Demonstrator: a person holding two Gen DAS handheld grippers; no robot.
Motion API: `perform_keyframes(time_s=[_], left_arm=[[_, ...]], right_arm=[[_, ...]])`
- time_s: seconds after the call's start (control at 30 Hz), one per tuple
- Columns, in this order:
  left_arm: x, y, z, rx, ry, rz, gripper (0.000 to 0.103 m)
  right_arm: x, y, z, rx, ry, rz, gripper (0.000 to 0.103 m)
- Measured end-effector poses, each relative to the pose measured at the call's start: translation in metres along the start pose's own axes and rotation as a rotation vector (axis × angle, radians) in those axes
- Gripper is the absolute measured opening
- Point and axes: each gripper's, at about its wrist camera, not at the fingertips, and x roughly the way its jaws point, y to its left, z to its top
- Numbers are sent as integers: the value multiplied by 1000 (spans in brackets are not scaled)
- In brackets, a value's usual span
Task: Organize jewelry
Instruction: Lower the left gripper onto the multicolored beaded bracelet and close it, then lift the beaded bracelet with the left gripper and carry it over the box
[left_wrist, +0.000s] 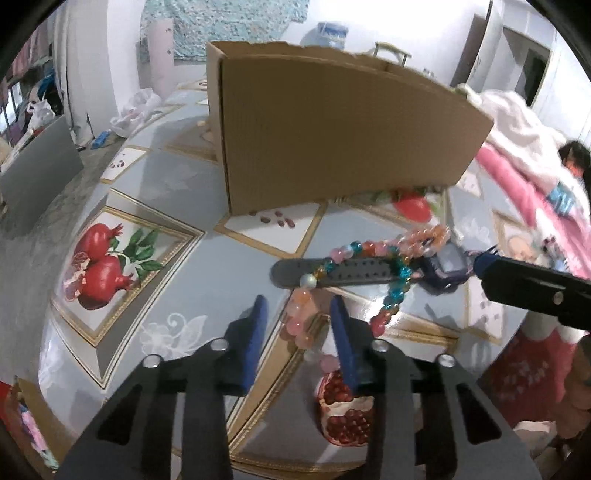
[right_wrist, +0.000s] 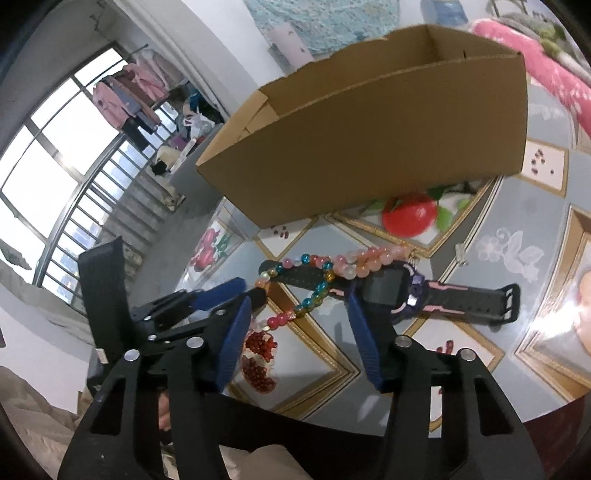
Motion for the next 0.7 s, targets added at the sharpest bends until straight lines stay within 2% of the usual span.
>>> perform_keyframes(time_s=[0.1, 0.23, 0.47, 0.7], left_arm=[[2, -7, -1, 45, 0, 73, 21], [1, -6, -2, 37, -7, 68, 10], [-8, 3, -10, 5, 11, 36, 9], [-17, 18, -21, -34, 22, 48, 9]], right_arm=[[5, -2, 1, 13, 21, 3, 47], [10, -4, 2, 36, 50, -2, 46], [19, 1, 2, 45, 86, -17, 46], [37, 13, 5, 4, 110, -60, 46]])
